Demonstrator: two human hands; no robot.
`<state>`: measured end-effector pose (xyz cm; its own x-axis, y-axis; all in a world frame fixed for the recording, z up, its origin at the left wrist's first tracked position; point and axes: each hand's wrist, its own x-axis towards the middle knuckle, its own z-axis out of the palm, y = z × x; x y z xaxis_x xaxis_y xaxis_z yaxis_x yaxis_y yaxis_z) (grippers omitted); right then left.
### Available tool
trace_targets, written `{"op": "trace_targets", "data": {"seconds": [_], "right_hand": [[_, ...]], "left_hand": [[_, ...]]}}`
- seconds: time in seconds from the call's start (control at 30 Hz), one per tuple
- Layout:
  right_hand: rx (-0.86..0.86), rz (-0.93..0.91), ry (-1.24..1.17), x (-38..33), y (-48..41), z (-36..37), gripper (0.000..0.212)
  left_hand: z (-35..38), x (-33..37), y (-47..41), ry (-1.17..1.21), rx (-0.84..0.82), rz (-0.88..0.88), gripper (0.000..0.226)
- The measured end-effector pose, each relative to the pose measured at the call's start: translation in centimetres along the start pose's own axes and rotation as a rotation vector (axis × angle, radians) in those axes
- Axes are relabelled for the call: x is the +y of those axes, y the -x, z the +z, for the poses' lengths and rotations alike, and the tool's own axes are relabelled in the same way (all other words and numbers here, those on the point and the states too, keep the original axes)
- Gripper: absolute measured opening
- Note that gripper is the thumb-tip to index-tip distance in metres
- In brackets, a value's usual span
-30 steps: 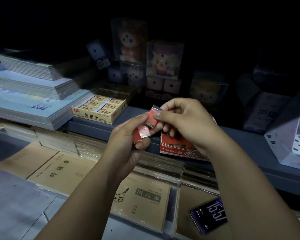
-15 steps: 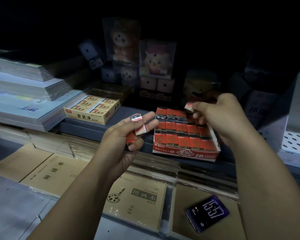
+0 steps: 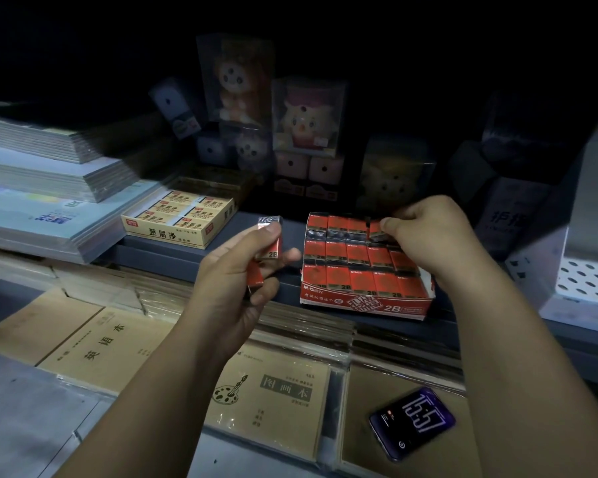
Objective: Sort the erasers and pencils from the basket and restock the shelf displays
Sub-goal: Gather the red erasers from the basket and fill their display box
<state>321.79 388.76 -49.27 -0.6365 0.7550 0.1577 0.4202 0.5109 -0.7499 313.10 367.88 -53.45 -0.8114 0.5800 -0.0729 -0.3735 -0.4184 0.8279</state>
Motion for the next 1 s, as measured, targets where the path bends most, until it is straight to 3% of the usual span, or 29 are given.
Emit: {"op": "trace_targets", "data": {"seconds": [0.2,0.33,0.57,0.67,0.73,0.83,0.9,1.0], "right_hand": [[0.092,-0.022,0.059,-0.1,0.1,0.6,0.014],[0.127,-0.017,0.084,-0.2,0.3,0.9,0.014],[-0.032,-0.003,0.066,-0.7,0.7,-0.2,0.012],[-0.012,-0.009,0.106,-0.6,0.5,0.2,0.021],[-0.017,-0.017,0.133,-0.6,0.4,0.4,0.033],[0.059,-0.131,0.081,-1.4,0.9,0.8,0.022],[-0.007,-0.222,-0.065,-2.4,1.8,1.4,0.015],[-0.268,-0.275,-0.284,-3.9,3.3,2.5,0.010]], "left_hand": [[-0.1,0.1,-0.1,-0.053,-0.066,0.027,0.007],[-0.1,0.0,-0.2,-0.055,-0.096,0.024,0.022],[-0.5,-0.3,-0.5,-0.029,-0.092,0.008,0.033],[-0.4,-0.4,-0.6,-0.072,-0.118,0.020,0.029],[-0.4,-0.5,-0.8,-0.108,-0.121,0.023,0.014],[-0.9,-0.8,-1.2,-0.124,-0.103,0.020,0.036],[-1.0,-0.9,-1.2,-0.122,-0.102,0.026,0.042],[-0.9,-0.9,-1.3,-0.115,-0.096,0.028,0.042]]}}
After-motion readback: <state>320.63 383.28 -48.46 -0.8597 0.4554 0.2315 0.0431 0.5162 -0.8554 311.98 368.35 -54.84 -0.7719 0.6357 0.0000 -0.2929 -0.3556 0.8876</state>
